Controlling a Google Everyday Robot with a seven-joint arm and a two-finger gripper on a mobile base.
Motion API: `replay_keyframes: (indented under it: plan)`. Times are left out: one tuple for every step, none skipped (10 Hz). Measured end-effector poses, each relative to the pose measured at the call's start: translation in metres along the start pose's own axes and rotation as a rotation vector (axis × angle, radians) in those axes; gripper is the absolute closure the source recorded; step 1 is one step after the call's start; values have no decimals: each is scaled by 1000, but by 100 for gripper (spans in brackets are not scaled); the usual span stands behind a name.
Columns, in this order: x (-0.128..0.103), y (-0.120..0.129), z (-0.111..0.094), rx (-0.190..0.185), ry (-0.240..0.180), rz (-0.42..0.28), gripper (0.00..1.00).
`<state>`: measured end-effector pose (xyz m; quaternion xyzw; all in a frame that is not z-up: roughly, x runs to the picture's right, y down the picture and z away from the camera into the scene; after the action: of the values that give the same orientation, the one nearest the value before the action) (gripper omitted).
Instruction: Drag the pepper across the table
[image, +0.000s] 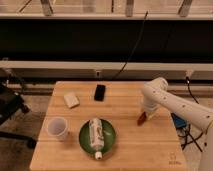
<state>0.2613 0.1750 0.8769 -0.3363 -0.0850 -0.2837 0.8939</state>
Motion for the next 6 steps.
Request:
replay_keyframes:
  plan:
    - [0,0,1,-4,2,-10,97]
    - [0,0,1,-7,6,-22,97]
    - [2,0,1,-10,10,-27,97]
    - [3,0,1,-12,13,-32,97]
    - [4,-1,1,-16,17,-41,97]
    - [5,-1,1,-21,20,-51,97]
